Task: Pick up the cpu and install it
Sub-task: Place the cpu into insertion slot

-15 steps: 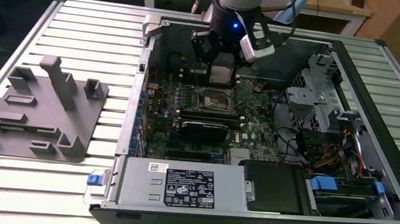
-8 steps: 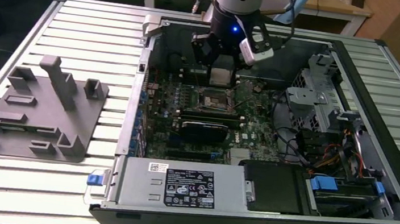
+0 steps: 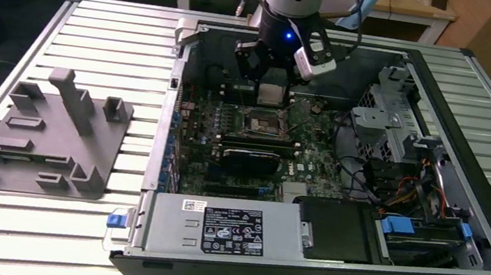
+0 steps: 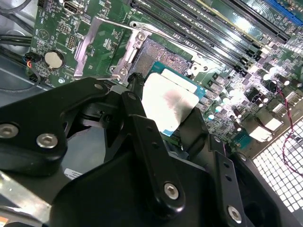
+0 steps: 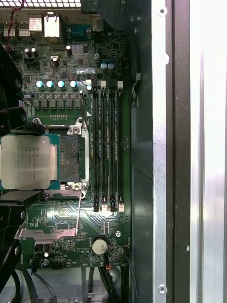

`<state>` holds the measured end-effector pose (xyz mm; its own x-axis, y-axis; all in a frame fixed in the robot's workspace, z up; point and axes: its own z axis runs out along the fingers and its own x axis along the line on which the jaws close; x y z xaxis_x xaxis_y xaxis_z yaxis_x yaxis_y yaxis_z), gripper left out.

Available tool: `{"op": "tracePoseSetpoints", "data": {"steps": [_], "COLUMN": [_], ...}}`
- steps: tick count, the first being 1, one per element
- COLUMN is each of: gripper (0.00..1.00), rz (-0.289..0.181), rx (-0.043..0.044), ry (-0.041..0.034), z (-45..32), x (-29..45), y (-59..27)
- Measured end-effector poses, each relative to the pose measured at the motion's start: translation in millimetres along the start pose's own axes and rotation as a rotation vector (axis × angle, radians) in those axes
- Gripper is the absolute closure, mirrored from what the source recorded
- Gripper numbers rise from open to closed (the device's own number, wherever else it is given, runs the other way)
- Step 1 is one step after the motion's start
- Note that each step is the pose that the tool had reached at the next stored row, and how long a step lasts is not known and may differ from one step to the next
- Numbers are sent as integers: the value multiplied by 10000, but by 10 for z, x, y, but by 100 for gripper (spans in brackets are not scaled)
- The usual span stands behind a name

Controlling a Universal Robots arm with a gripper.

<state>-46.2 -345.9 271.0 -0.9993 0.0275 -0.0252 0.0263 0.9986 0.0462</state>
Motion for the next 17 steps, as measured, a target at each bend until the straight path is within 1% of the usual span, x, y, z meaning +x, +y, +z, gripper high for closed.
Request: {"op": "tracePoseSetpoints", "data": {"steps": [5,7,11,17], "gripper": [45,45,45,45], "rz": [16,137,639,1567], "rx": [0,3,16,39], "ry": [-1,-7,-30,-73], "z": [0,0,1,1], "x": [0,-1,-1,-1], "y": [0,0,0,0]}}
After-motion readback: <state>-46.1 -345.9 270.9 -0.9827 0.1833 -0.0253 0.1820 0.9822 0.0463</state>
